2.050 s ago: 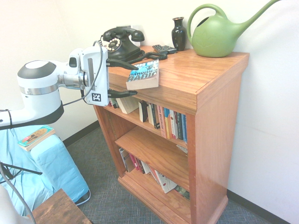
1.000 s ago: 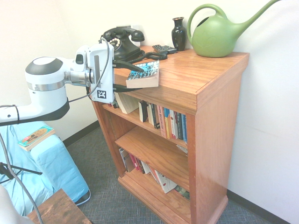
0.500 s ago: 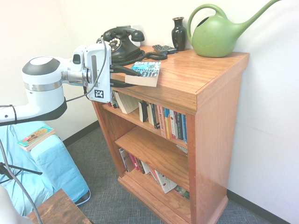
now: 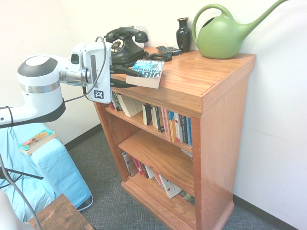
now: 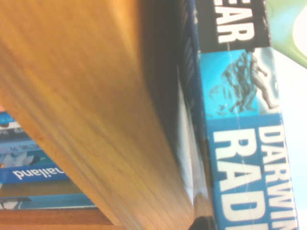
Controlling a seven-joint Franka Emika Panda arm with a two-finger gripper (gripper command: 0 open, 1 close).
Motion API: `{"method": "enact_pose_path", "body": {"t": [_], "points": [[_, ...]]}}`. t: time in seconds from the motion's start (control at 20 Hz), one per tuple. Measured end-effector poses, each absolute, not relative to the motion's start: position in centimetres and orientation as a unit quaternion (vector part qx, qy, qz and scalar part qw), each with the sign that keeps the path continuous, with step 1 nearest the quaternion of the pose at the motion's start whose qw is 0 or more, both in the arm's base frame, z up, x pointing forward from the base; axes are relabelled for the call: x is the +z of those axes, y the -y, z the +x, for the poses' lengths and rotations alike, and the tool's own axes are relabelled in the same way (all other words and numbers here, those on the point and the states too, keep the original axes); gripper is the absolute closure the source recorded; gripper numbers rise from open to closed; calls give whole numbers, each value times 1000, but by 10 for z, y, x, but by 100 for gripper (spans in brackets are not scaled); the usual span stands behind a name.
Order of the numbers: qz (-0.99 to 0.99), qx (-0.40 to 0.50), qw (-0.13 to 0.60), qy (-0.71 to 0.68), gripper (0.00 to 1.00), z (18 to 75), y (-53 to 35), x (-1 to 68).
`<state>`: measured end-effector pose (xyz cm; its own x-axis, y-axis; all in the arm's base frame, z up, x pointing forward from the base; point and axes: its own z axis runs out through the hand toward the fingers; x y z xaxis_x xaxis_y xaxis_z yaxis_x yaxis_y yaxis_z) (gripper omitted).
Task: Put the book on the shelf
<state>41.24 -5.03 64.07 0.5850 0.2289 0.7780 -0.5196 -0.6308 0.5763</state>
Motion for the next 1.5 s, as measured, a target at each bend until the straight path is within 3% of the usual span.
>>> {"method": "enact_pose_path", "body": {"t": [0.4,0.9,1.15,1.5], "points": [[813,481,289,153,100,336,5,679],[849,489,113,163,100,235,-74,600],[859,489,45,144,100,229,-110,593],[874,463,30,143,100,264,-126,551]]}}
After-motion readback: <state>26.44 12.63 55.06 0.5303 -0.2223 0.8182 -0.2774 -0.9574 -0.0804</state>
